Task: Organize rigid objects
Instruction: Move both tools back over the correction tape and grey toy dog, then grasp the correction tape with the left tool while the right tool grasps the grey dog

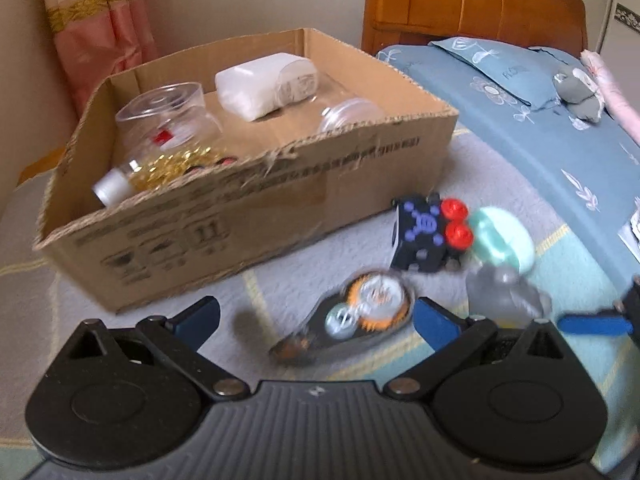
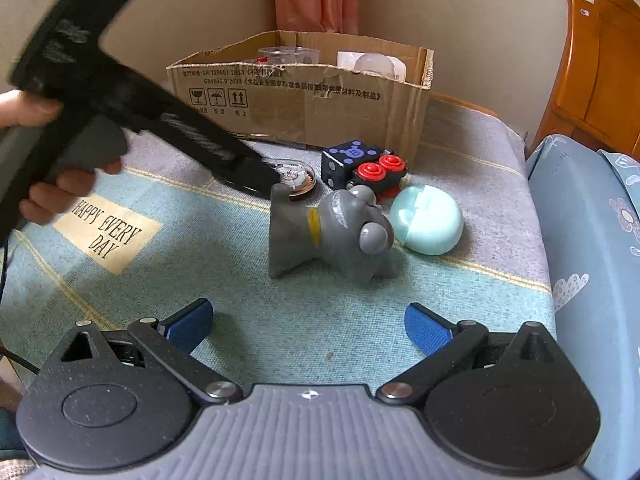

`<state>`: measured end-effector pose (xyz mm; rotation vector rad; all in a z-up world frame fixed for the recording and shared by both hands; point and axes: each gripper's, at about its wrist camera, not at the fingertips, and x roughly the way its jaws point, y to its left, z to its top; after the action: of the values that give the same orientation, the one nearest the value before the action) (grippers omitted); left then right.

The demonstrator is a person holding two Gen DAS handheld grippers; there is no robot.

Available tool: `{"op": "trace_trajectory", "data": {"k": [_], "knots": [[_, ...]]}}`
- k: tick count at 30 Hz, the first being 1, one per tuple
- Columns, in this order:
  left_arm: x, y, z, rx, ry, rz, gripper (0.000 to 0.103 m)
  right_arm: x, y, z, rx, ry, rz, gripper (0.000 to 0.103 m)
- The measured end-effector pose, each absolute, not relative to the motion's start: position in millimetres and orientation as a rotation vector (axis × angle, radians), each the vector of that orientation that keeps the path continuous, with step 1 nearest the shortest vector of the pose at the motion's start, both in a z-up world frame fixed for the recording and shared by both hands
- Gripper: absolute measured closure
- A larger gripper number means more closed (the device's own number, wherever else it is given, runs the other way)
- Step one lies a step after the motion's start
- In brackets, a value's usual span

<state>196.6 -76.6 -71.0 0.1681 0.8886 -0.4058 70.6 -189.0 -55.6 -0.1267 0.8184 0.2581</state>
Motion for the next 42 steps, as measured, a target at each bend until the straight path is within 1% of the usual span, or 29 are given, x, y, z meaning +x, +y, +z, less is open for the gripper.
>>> {"op": "trace_trajectory", "data": {"k": [4,9,19,28,31,35,42], "knots": [[206.8,-81.9,-77.6,0.101,0.908,-0.406,0.001,69.0,-194.6,-53.3,-0.097,0.810,0.259,0.000],[200.4,-86.1,-82.7,0.187,0.890,-0.364,0.000,67.7,-196.0,-50.3,-0.076,0.794,0.250,0.000],[188.7,-30.9,-81.1,0.134,0.906,-0.267,0.001,75.0,-197.7,-42.6,-0.102,0.752,0.278,0.000],[177.7,-7.0,-82.8,0.099,0.903,-0.228,0.001,104.1,-183.3,-26.9,-0.227,0.665,0.361,0.000],[176.0,-2.7,-83.2,0.100,0.905,-0.229,0.001,119.4,-178.5,-27.2,-0.237,0.679,0.397,0.000],[173.7,-1.7,-82.6,0.102,0.906,-0.231,0.001,128.8,-172.1,-34.9,-0.236,0.746,0.440,0.000],[173.0,-0.1,-83.3,0.110,0.911,-0.244,0.001,101.2,-171.2,-32.9,-0.226,0.831,0.434,0.000]]}}
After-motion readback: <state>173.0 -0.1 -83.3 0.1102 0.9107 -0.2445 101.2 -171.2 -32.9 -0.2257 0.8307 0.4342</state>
